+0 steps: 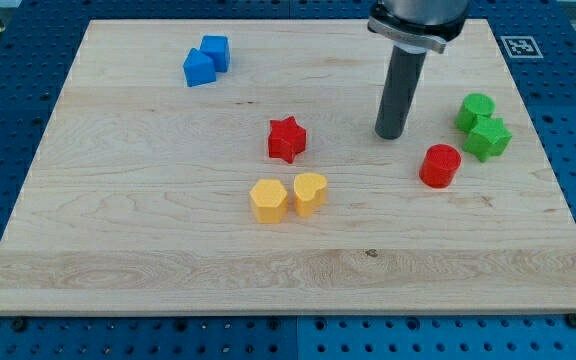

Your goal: Slightly push red circle towards bottom of the board

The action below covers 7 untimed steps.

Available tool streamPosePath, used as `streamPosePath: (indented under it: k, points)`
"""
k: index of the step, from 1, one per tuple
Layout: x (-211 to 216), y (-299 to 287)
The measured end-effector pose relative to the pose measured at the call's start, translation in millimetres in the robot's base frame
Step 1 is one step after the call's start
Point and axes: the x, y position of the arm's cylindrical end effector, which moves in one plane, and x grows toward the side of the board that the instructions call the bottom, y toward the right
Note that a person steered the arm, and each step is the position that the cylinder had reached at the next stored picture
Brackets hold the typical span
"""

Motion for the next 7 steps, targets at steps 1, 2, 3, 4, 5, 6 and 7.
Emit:
streamPosePath:
  k: [1,2,3,4,5,6,7]
  points:
    - [0.0,4.7]
    - [3.4,22.0]
    - [4.5,29.8]
    - [4.5,29.8]
    - [7.6,29.8]
    - [8.1,29.8]
    - [16.4,29.8]
